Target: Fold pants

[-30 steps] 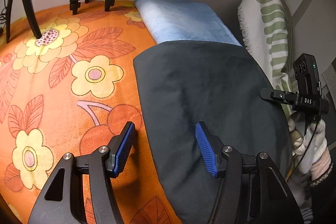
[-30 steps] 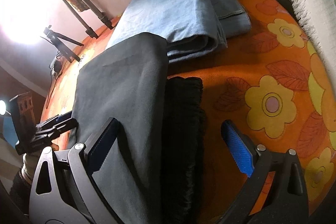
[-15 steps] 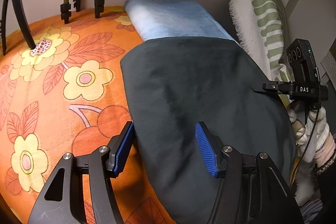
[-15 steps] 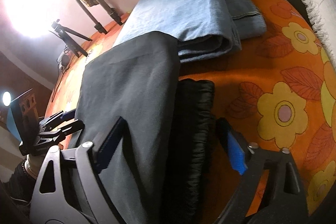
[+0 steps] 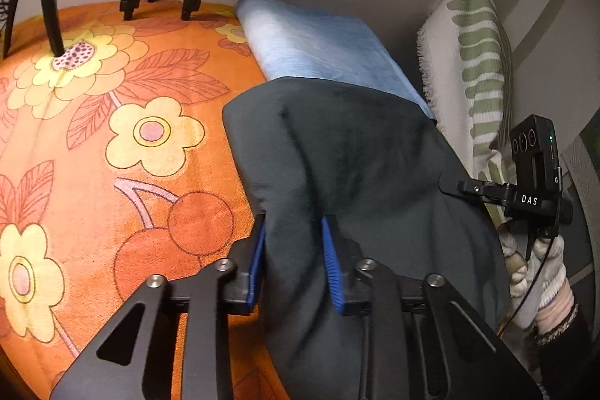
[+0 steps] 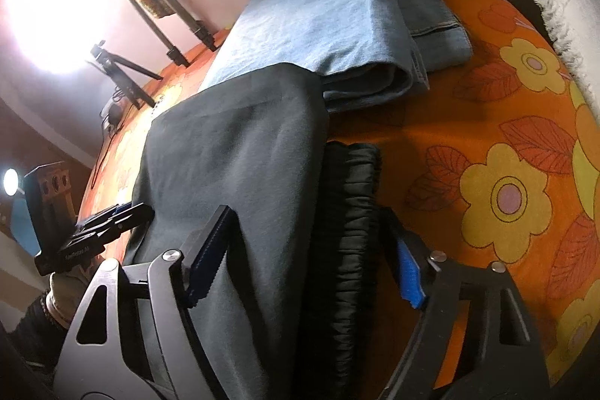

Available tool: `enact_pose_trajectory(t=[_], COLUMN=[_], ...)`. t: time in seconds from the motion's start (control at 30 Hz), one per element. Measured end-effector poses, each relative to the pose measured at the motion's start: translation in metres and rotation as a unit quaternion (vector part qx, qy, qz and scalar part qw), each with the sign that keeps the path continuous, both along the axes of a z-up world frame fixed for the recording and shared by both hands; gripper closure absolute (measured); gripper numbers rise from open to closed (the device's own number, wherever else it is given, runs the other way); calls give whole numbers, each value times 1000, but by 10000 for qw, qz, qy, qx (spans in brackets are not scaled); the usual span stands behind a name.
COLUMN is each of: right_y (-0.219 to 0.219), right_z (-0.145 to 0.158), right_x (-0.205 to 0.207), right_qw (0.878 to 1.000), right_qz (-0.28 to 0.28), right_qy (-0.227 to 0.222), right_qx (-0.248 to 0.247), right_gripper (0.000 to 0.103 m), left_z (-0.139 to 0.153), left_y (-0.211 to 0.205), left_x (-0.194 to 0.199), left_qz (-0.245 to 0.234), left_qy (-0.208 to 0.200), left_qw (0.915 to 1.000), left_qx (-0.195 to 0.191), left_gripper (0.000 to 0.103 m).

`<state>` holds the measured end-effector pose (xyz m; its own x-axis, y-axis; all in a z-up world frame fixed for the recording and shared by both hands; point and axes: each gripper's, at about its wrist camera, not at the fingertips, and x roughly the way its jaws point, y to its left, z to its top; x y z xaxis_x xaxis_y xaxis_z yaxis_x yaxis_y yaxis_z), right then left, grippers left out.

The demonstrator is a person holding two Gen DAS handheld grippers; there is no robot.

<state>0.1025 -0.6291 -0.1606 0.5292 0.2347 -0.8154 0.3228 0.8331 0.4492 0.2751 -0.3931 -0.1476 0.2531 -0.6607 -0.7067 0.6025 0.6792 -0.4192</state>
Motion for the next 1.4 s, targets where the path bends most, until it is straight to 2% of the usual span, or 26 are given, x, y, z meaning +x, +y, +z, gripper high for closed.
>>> enact_pose_trajectory(t=[0.1,0.33,0.4,0.43,0.57,0.63,0.7,0.8,0.9,1.07,1.1,1.17,1.2,1.23,1.27,1.4], right_y=[2,-1,2,4,20,28,34,41,36,33,30,17,11,6,3,-13], right_z=[0,-3,-1,0,14,26,38,48,47,43,41,37,34,28,24,6], right_x=[-1,-2,-2,-3,-3,-4,-7,-12,-16,-14,-13,-15,-16,-17,-18,-22], right_qw=[9999,9995,9998,9999,9993,9982,9974,9961,9970,9975,9980,9975,9966,9960,9964,9981], right_qz=[20,-65,-70,-76,-146,-154,-165,-97,-183,-117,-67,-347,-485,-562,-573,-605], right_qy=[-31,-108,-92,-86,-30,-71,-135,-160,-144,-202,-212,-62,58,140,176,121], right_qx=[106,292,174,107,-349,-578,-687,-858,-741,-674,-591,-616,-667,-674,-602,36], right_gripper=[36,35,36,39,55,68,77,82,86,86,84,67,50,46,46,40], left_z=[1,-2,-1,0,12,18,25,27,24,21,20,18,18,18,17,15], left_y=[-2,-2,-3,-3,2,3,3,1,2,-2,-2,-1,-1,-2,-2,-4], left_x=[-4,1,0,-1,-8,-10,-16,-20,-18,-16,-15,-15,-14,-14,-14,-13], left_qz=[-6,83,90,87,175,186,153,77,86,111,116,119,117,132,104,71], left_qy=[-61,83,19,-33,-133,-202,-366,-453,-446,-461,-467,-456,-456,-478,-509,-537], left_qw=[10000,9999,9999,9999,9989,9984,9980,9980,9982,9984,9984,9985,9985,9985,9985,9984], left_qx=[38,-122,-118,-112,-414,-496,-502,-431,-397,-315,-286,-271,-264,-227,-198,-149], left_gripper=[81,82,82,87,87,88,88,88,88,88,88,88,88,88,88,88])
